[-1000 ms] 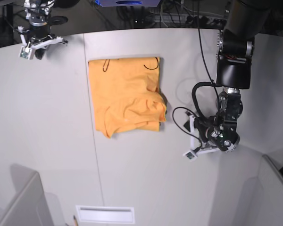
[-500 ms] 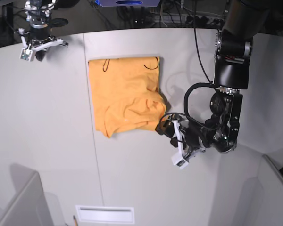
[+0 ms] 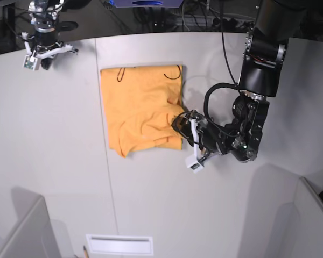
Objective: Fold the T-shirt properly
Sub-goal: 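Push the bundle's side with the left gripper to square it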
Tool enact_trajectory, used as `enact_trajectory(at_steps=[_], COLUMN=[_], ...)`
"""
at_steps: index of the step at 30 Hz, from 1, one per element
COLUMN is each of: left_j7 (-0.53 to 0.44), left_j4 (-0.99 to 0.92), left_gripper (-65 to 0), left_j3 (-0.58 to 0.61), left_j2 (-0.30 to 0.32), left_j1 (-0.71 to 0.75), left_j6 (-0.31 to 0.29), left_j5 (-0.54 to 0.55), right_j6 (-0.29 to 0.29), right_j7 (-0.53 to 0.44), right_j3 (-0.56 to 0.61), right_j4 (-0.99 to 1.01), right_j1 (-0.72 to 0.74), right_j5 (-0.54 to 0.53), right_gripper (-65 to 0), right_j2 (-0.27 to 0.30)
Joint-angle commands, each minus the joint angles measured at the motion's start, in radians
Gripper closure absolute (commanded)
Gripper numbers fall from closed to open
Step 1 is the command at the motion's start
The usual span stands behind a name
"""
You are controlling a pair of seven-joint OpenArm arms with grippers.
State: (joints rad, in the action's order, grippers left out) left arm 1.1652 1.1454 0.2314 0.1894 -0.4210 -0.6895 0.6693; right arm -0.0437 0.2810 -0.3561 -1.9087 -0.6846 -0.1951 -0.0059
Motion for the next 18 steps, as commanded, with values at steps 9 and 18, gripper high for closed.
enact_trajectory(at_steps=[9, 18], left_j7=[-0.017, -0.015], left_j4=[0.018, 0.012], left_gripper=[0.0, 0.0], left_j3=[-0.005, -0.007], left_j2=[0.0, -0.054], left_j1=[-0.039, -0.121], left_j6=[-0.009, -0.009], left_j5=[0.019, 0.016], right_j6=[-0.003, -0.003], right_j7=[-0.025, -0.025], right_j3=[-0.005, -0.005], right_j4=[-0.015, -0.015], right_j1=[-0.008, -0.002], right_j5=[0.004, 0.006], right_gripper=[0.0, 0.0], right_j2=[0.004, 0.004])
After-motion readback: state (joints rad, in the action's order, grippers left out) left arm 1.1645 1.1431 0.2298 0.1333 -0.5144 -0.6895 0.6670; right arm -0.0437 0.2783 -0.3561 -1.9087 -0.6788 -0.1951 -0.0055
